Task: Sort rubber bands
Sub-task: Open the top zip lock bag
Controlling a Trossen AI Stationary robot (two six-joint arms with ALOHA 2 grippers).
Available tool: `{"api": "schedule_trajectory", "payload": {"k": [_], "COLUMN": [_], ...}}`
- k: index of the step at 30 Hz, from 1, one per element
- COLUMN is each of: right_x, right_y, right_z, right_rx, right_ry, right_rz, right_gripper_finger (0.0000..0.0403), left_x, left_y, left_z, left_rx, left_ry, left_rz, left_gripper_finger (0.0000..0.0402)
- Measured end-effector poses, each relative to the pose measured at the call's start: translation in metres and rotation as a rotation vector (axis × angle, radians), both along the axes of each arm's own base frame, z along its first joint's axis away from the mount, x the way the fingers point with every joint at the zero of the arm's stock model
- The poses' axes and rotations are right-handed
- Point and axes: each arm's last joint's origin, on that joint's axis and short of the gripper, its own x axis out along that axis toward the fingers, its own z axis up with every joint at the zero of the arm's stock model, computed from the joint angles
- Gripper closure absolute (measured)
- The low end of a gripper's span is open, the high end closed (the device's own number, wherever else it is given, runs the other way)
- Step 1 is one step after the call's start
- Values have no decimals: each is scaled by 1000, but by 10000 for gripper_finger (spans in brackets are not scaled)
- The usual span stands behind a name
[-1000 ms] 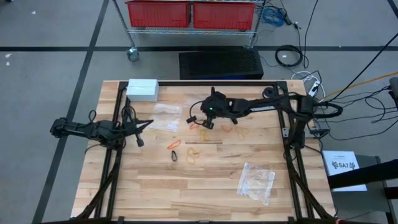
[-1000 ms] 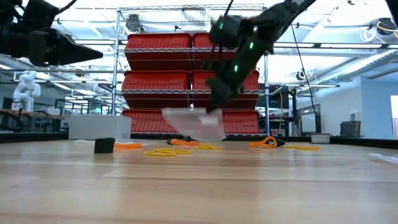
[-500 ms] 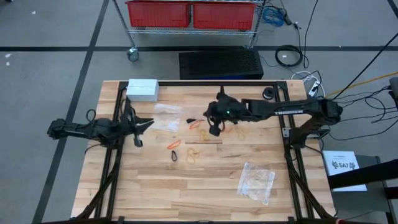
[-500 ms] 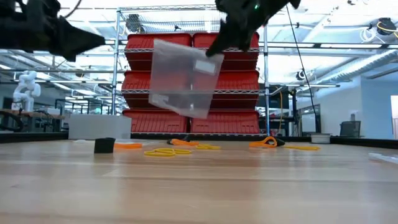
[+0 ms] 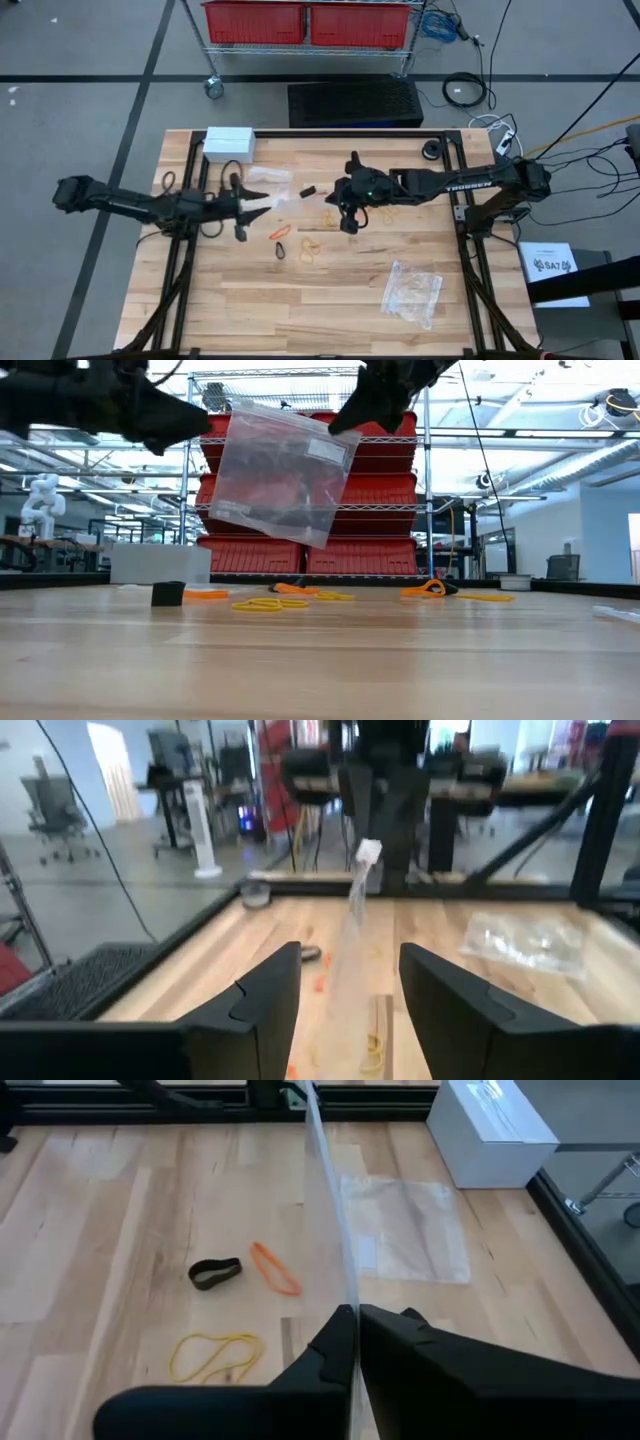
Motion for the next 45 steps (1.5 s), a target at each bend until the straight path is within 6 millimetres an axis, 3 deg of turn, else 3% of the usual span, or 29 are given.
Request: {"api": "schedule_trajectory", "payload": {"k": [8, 21, 25, 35, 41, 45], "right_x": [-1, -3, -4, -4, -4, -2], "right_y": [0, 0, 0, 0, 0, 0], "right_z": [-2, -5, -5, -6, -6, -2], "right_rx": [-13, -14, -14, -14, -15, -15], "right_ry": [23, 66, 68, 79, 81, 36], "right_rz": [9, 10, 10, 10, 11, 11], "right_gripper_finger": [401, 401, 401, 401, 397, 366], "left_x": [35, 40, 40, 40, 39, 39], "left_y": [-3, -3, -3, -4, -4, -4], "left_z": [24, 24, 24, 22, 21, 21], "left_rx": [52, 62, 62, 74, 91, 96], "left_ry": [57, 147, 148, 168, 181, 182], "left_rz": [-4, -7, -8, -39, -42, -41], "left_gripper_finger": [222, 225, 256, 391, 396, 398]}}
